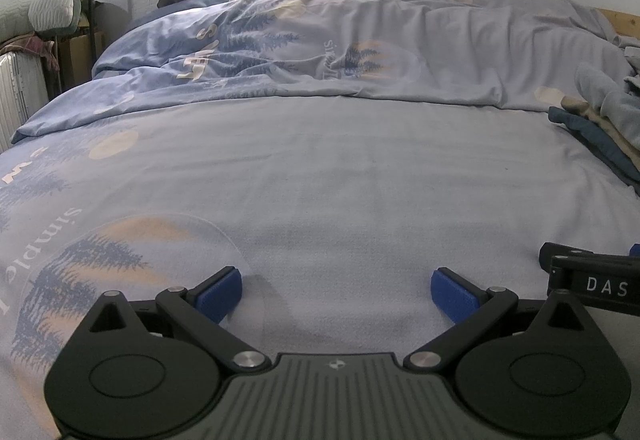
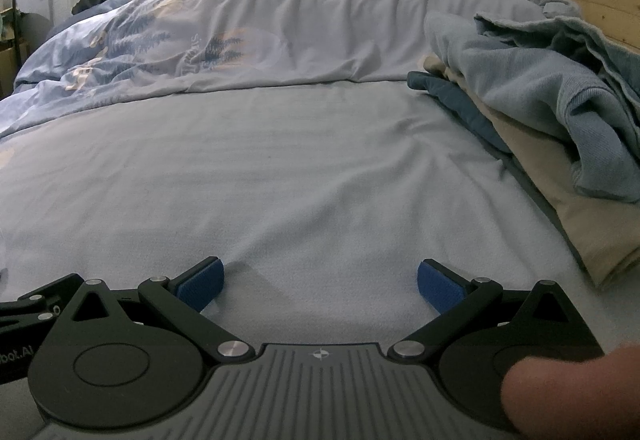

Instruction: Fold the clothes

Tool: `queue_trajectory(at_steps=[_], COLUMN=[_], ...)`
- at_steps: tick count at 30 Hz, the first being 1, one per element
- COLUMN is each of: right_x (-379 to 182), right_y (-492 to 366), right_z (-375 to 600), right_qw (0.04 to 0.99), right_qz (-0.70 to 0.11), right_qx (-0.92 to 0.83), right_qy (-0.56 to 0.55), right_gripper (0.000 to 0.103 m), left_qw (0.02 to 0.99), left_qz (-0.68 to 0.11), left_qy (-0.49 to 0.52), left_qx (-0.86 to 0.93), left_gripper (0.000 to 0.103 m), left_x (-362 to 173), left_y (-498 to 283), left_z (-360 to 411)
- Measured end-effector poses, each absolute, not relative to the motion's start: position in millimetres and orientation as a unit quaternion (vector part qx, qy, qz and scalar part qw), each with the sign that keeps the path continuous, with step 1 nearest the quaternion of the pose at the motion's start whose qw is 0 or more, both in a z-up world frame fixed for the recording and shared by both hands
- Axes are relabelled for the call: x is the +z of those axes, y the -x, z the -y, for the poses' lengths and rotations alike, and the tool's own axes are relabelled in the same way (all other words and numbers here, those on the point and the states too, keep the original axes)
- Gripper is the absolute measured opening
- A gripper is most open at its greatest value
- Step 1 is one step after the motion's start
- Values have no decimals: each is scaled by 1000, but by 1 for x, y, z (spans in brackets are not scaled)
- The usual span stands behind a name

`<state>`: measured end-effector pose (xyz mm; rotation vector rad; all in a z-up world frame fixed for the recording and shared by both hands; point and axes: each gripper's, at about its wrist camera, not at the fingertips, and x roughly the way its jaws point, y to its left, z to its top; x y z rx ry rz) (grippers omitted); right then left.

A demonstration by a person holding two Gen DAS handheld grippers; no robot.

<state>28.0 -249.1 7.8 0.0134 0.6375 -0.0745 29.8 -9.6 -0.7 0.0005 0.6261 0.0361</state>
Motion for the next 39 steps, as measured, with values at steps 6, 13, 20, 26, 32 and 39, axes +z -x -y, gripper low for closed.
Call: queue_trajectory(at_steps=[6,13,20,26,32,39], right_x=[7,8,8,9,9,9], right_y=[-28,-27,-27,-27,-27,-27], right_z=[249,249,248,248,248,248], right_qw=[948,949,949,949,949,949], right_qz=[-315,-313,-312,-313,-312,-312], right_qx=[-38,-38,-38,-38,-38,-38], right_qy=[-3,-3,-3,-3,-3,-3], right_gripper=[103,103,103,103,103,103], left_qw=[951,951,951,951,951,951], left_qz=[-308,-308,-308,-308,-309,-309], left_qy=[-1,-3,-8,-2,2,2], left_qx=[18,19,21,19,17,17], left_gripper=[103,103,103,103,103,103], left_x=[-1,0,0,-1,-1,-1], left_y=[-30,-30,-30,-30,-30,-30], left_z=[10,11,13,11,8,8])
